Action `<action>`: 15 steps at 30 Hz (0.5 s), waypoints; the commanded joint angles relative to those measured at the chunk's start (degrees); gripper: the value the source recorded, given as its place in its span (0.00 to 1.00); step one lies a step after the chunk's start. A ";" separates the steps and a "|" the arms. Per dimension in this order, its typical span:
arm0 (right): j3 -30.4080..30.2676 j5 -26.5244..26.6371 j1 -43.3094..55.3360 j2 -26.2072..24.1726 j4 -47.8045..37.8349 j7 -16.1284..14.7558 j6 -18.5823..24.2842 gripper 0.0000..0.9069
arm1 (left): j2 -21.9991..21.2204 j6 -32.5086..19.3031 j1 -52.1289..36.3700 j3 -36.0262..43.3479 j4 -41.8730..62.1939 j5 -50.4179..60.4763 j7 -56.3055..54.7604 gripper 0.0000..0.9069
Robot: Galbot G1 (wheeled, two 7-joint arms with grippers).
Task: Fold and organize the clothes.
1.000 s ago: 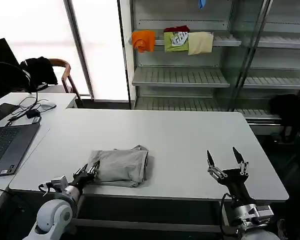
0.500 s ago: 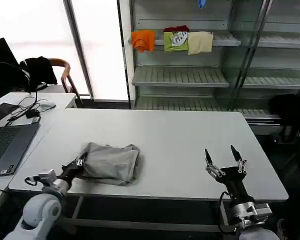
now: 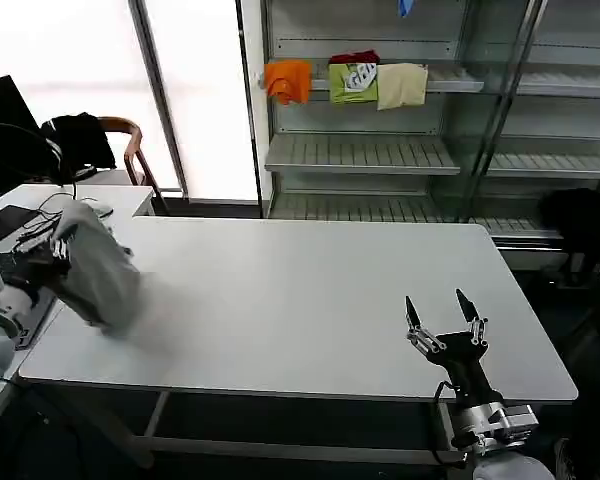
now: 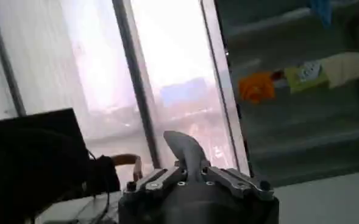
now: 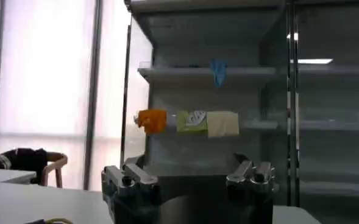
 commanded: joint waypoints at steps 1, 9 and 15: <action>0.64 0.30 -0.82 0.03 0.19 0.11 1.00 1.00 | -2.91 -13.39 -3.12 19.73 3.58 22.16 12.98 0.00; 1.03 0.25 -0.91 -0.16 0.35 0.20 0.61 1.00 | -18.19 -13.92 -3.40 36.27 5.96 32.38 8.06 0.02; 0.23 -0.09 -0.59 0.07 0.10 0.09 0.48 1.00 | -17.94 -6.84 -8.23 38.98 0.93 27.71 2.32 0.03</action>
